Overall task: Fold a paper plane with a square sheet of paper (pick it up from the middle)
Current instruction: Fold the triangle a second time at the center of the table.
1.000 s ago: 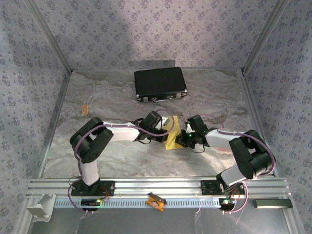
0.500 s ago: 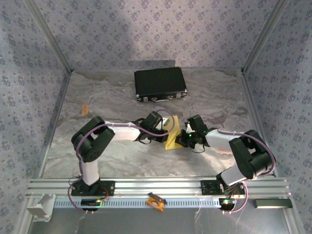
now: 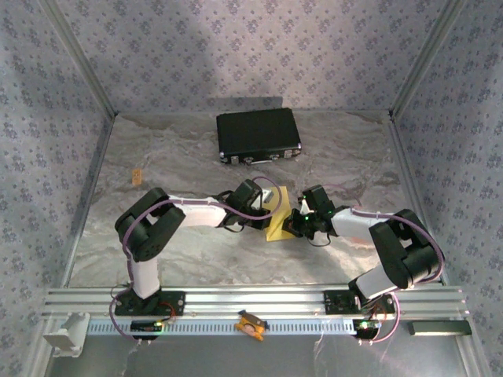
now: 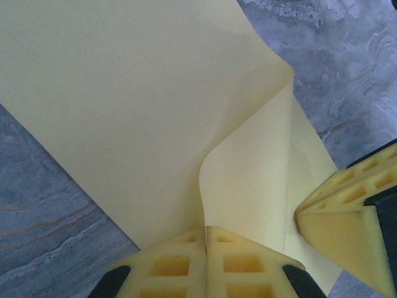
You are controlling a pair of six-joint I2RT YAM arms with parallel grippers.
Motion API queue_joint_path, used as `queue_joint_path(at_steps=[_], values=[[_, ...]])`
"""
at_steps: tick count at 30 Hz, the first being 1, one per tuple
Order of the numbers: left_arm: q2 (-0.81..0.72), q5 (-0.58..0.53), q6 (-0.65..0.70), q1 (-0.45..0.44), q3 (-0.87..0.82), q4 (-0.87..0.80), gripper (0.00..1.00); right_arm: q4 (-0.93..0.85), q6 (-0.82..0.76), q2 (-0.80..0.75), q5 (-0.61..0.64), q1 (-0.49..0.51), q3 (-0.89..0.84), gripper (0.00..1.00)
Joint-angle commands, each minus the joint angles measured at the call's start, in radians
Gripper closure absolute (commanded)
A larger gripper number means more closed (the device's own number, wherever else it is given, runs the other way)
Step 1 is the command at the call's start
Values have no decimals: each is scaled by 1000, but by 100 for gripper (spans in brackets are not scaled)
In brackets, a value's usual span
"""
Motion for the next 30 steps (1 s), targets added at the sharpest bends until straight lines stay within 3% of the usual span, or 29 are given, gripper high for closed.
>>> queue_joint_path(at_steps=[1,30], values=[[-37,-21,8,6,-16,18,95,-61,-21,6,26,-10,-3,98],[10,-9,8,6,-9,24,95,-63,-20,2,24,-10,-3,98]])
